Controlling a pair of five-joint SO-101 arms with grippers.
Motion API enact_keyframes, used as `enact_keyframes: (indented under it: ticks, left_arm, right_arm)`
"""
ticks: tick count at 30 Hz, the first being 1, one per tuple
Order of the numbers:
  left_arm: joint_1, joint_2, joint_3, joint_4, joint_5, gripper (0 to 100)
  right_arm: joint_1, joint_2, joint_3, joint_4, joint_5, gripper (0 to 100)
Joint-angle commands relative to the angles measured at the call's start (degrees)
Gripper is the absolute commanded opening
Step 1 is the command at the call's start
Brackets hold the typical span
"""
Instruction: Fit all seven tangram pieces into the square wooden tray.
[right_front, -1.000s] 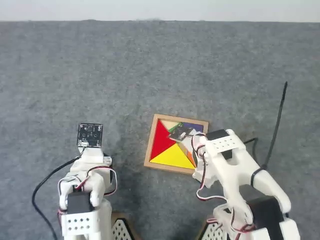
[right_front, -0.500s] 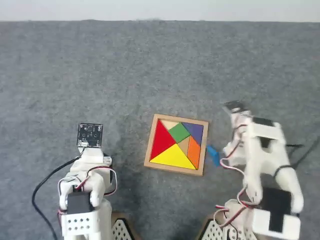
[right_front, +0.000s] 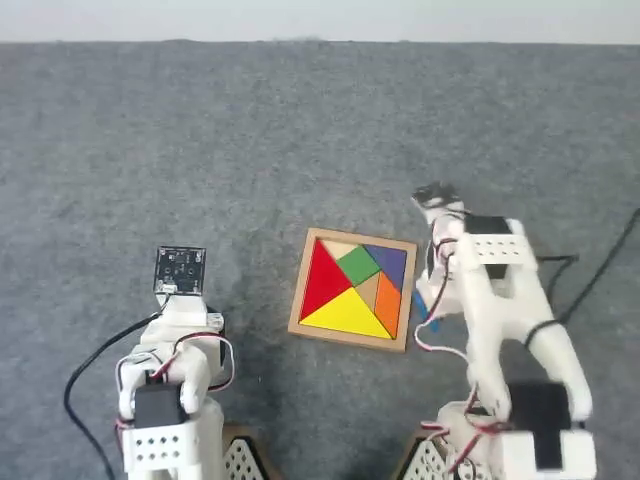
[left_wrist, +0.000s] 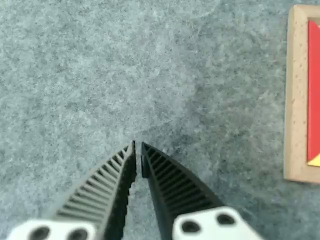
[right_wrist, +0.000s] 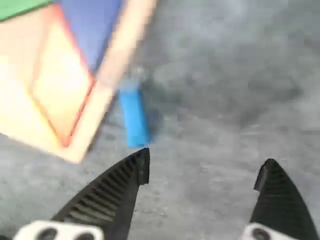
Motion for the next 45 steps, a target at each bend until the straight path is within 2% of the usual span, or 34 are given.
enact_keyframes:
  ticks: [1, 3, 5, 9, 12, 25, 31, 37, 45]
  left_arm:
    - [-0.26, -1.05, -0.75, 0.18, 0.97, 2]
    - [-0.26, -1.05, -0.75, 0.18, 0.97, 2]
    - [-0.26, -1.05, -0.75, 0.18, 0.97, 2]
    - [-0.26, -1.05, -0.75, 0.18, 0.97, 2]
    - [-0.26, -1.05, -0.75, 0.18, 0.97, 2]
    - [-0.26, -1.05, -0.75, 0.18, 0.97, 2]
    - [-0.26, -1.05, -0.75, 0.18, 0.97, 2]
    - [-0.26, -1.05, -0.75, 0.18, 0.97, 2]
    - [-0.26, -1.05, -0.75, 0.18, 0.97, 2]
  right_arm:
    - [0.66, -8.66, -6.51, 4.44, -3.08, 19.7]
    - [0.84, -11.56, -6.59, 4.62, -3.87, 13.1]
    - [-1.01, -13.14, -5.27, 4.70, -3.43, 10.6]
    - [-7.78, -10.95, -0.35, 3.03, -1.14, 16.4]
    - [-9.98, -7.16, 0.88, 1.27, -0.97, 22.3]
    - [-9.71, 4.79, 0.88, -6.29, -0.88, 20.5]
    - [-9.71, 8.31, 0.88, -7.43, -1.05, 12.8]
    - [-9.71, 5.41, 0.79, -6.99, -1.05, 6.0]
    - [-9.71, -4.88, -3.69, -1.63, -0.62, 5.1]
